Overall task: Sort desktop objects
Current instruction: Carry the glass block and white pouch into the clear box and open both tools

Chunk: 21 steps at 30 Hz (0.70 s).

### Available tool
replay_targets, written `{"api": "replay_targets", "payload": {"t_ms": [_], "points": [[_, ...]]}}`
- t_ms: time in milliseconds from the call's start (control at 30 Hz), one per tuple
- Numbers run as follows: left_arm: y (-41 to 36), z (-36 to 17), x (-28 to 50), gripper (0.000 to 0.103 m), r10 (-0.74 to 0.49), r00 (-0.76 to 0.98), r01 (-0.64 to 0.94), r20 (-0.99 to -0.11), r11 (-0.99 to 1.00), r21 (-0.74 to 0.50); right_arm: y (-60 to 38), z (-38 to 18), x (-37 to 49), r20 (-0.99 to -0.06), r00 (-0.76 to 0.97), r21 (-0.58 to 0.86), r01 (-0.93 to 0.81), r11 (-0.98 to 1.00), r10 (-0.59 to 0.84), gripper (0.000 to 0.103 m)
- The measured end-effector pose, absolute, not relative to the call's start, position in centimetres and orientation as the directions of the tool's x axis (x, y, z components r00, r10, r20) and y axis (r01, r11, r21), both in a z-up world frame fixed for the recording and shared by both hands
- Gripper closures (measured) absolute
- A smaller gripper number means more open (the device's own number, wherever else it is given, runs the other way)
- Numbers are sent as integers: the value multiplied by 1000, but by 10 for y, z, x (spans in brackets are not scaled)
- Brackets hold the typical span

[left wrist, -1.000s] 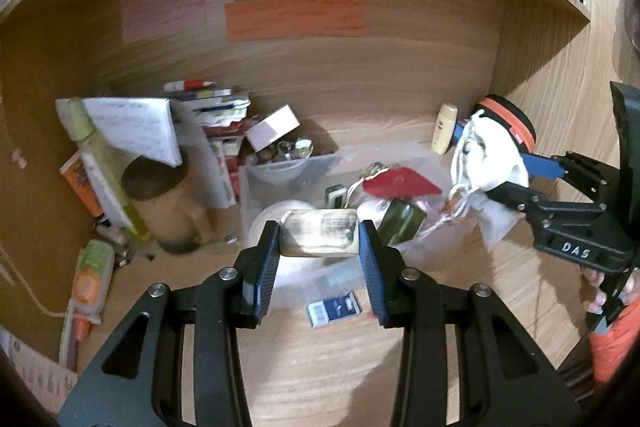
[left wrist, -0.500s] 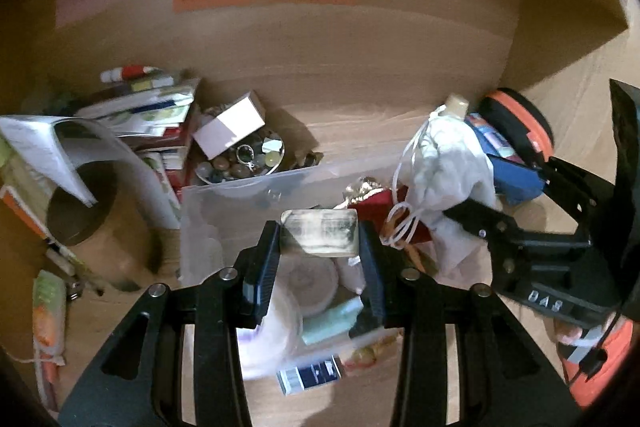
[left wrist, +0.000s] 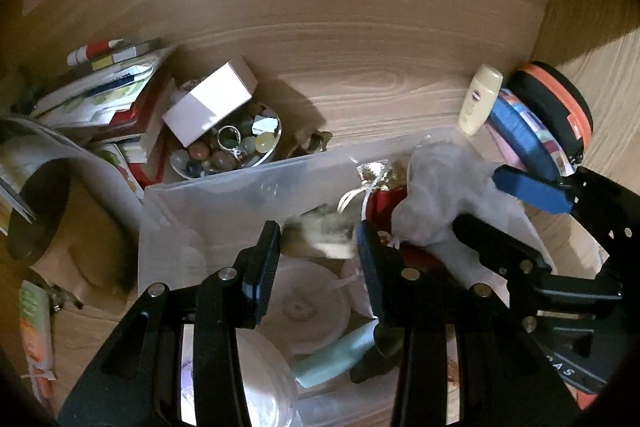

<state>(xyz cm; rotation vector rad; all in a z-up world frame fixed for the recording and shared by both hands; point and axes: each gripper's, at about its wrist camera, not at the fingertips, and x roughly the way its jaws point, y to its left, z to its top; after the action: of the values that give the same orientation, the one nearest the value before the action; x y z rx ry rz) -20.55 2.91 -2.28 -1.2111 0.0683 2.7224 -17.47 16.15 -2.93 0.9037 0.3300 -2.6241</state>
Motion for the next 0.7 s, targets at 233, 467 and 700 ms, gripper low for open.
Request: {"api": "replay_targets", "payload": {"t_ms": [233, 467, 700], "points": [[30, -19, -203, 49, 119, -679, -163, -724, -987, -9, 161, -29, -175, -626, -742, -107, 385, -917, -238, 60], [32, -1, -186, 42, 121, -717, -168, -686, -986, 1, 162, -21, -170, -606, -765, -123, 360, -925, -217, 48], [29, 16, -164, 41, 109, -753, -160, -649, -987, 20, 165, -4, -157, -572, -792, -129, 345, -930, -215, 21]]}}
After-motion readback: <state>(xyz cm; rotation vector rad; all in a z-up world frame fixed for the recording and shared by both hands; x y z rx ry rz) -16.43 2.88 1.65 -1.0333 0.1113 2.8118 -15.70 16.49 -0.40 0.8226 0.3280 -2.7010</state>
